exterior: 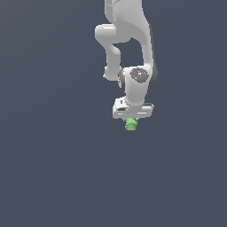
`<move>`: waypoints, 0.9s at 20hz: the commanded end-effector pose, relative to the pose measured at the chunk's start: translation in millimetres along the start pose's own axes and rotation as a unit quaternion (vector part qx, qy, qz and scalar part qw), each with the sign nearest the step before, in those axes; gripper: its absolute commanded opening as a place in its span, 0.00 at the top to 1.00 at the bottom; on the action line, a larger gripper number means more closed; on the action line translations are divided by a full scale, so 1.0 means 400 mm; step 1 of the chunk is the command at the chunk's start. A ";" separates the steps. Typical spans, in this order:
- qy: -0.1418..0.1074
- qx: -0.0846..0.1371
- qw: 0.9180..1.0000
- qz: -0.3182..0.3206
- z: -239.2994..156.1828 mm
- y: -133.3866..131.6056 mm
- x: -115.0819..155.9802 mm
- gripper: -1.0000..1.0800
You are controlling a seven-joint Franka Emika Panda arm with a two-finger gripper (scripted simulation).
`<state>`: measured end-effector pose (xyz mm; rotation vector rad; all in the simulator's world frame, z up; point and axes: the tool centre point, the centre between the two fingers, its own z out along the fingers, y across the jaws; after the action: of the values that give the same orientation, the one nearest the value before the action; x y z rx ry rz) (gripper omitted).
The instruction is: Pick up the object and move it to a goal position.
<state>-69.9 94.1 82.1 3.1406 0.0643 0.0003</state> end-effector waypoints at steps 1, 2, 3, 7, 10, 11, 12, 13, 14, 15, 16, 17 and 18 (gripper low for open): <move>0.000 0.000 1.000 0.000 -0.021 -0.027 0.032 1.00; 0.000 0.000 1.000 0.000 -0.030 -0.039 0.047 1.00; 0.000 0.000 1.000 0.000 -0.039 -0.051 0.061 1.00; 0.000 0.000 1.000 0.000 -0.074 -0.096 0.118 1.00; 0.000 0.000 1.000 0.000 -0.094 -0.122 0.152 1.00; 0.000 0.000 1.000 0.000 -0.099 -0.129 0.161 1.00; 0.000 0.000 1.000 0.000 -0.104 -0.135 0.170 1.00; 0.000 0.000 1.000 0.000 -0.109 -0.141 0.178 1.00; 0.000 0.000 1.000 0.000 -0.113 -0.146 0.185 1.00; 0.000 0.000 1.000 0.000 -0.116 -0.151 0.191 1.00; 0.000 0.000 1.000 0.000 -0.119 -0.155 0.197 1.00; 0.000 0.000 1.000 0.000 -0.122 -0.159 0.202 1.00; 0.000 0.000 1.000 0.000 -0.124 -0.162 0.206 1.00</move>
<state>6.5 160.0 129.9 3.1410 0.0657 0.0007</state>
